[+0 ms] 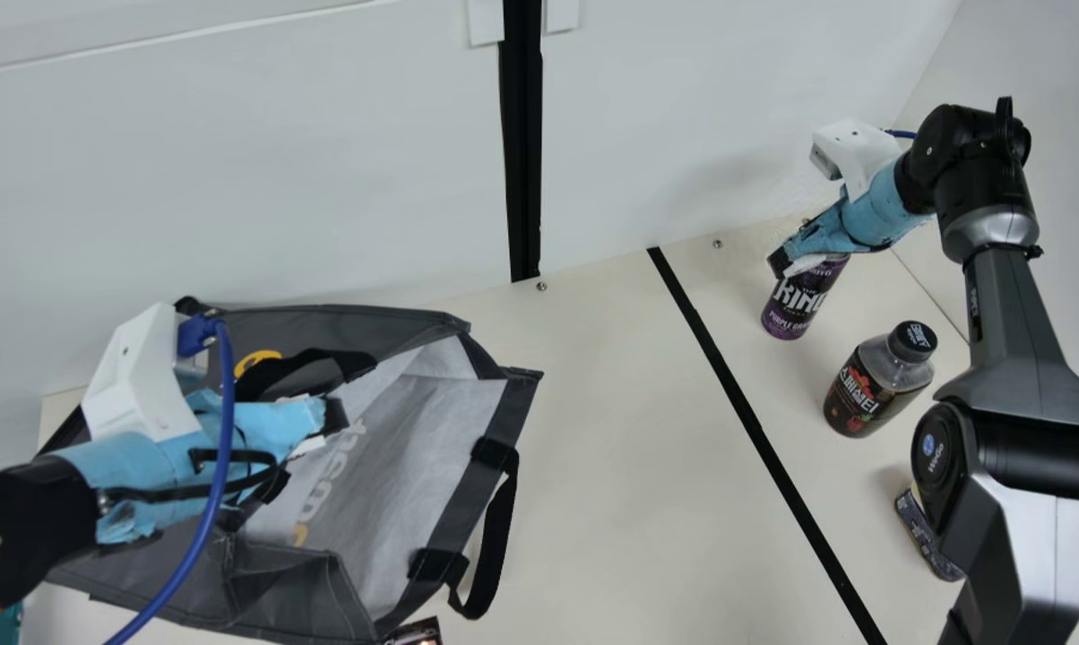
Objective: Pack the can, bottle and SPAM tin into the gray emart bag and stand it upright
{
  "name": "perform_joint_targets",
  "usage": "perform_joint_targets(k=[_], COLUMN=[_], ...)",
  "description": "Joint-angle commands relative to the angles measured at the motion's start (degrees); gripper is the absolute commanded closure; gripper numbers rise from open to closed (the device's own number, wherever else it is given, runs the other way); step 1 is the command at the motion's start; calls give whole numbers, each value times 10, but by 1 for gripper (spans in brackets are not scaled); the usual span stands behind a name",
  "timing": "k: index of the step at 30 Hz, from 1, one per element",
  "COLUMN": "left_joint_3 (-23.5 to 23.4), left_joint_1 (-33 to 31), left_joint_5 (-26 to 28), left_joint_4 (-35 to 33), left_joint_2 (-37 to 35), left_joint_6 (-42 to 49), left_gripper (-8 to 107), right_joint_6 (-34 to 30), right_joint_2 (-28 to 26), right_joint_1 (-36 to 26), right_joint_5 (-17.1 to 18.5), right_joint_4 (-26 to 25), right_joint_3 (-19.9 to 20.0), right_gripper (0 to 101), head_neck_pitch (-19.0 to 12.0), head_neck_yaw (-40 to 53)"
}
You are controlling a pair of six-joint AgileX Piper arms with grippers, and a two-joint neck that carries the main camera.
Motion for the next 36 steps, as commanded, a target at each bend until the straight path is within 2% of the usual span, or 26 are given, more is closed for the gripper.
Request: perform_joint_targets(k=[1,7,8,23,36], left_joint_3=[0,0,0,0,0], left_joint_1=[0,0,0,0,0], left_joint_5=[0,0,0,0,0], left_joint_4=[0,0,0,0,0], left_joint_2=[0,0,0,0,0], left_joint_6=[0,0,0,0,0], left_gripper=[107,107,107,107,107], right_joint_6=[-3,-12,-14,-43,-69], right_joint_2=[1,2,1,-56,-169], right_joint_1=[0,1,1,6,22], right_joint_5=[1,1,1,1,1], right_joint_4=[2,10,11,19,14], right_joint_3=[0,2,3,33,118], right_gripper=[60,100,101,101,101], head_neck_pitch=[-13,-13,-13,-13,-13], head_neck_yaw=[0,0,0,0,0])
